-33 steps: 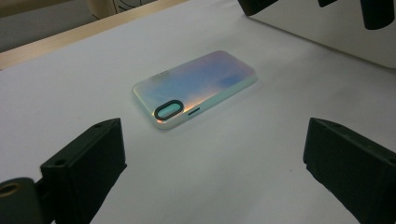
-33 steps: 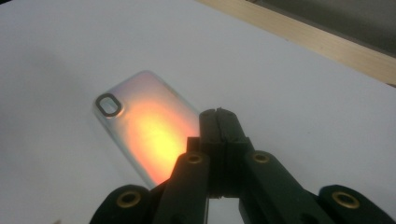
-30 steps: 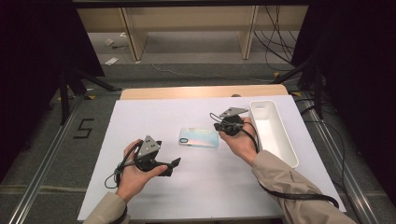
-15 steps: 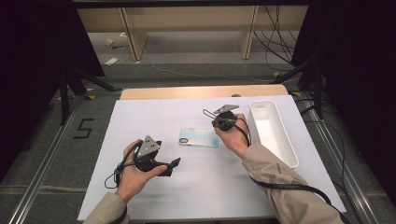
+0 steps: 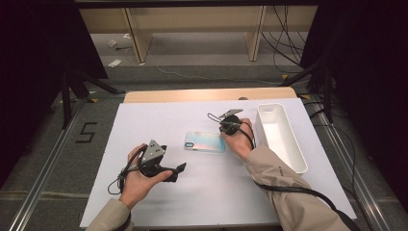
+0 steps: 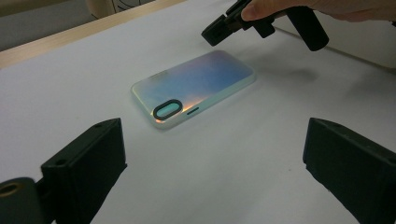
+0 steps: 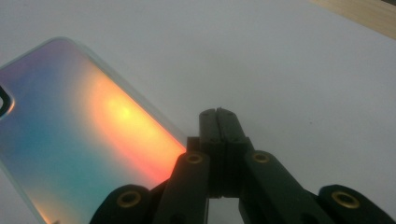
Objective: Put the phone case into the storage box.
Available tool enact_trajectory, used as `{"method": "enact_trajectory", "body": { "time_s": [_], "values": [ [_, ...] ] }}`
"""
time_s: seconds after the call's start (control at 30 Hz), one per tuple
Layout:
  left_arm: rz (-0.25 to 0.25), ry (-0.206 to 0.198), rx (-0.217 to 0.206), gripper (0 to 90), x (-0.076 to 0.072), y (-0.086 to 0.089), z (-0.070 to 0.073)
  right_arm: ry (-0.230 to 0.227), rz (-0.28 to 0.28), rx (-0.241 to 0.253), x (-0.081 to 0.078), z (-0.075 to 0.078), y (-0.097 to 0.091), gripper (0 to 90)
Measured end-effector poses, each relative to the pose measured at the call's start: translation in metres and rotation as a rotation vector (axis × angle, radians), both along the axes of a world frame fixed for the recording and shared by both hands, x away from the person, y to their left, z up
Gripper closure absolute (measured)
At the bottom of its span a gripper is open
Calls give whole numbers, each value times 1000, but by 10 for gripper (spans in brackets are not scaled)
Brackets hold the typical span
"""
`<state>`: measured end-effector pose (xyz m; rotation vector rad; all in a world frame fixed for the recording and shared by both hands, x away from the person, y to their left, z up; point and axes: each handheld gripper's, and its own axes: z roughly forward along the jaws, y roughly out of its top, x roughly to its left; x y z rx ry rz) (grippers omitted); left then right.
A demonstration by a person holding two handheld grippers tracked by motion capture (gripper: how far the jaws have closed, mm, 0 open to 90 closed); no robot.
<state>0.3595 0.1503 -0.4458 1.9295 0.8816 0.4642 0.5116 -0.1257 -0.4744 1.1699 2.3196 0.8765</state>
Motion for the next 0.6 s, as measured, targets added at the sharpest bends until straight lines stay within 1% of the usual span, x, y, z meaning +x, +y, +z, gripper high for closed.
{"method": "enact_trajectory", "body": {
  "time_s": [0.3, 0.6],
  "values": [
    [0, 0, 1, 51, 0, 0, 0, 12, 2, -20, 1, -5, -1, 900],
    [-2, 4, 4, 52, 0, -1, -1, 19, -4, -24, 3, -6, -2, 900]
  ]
}}
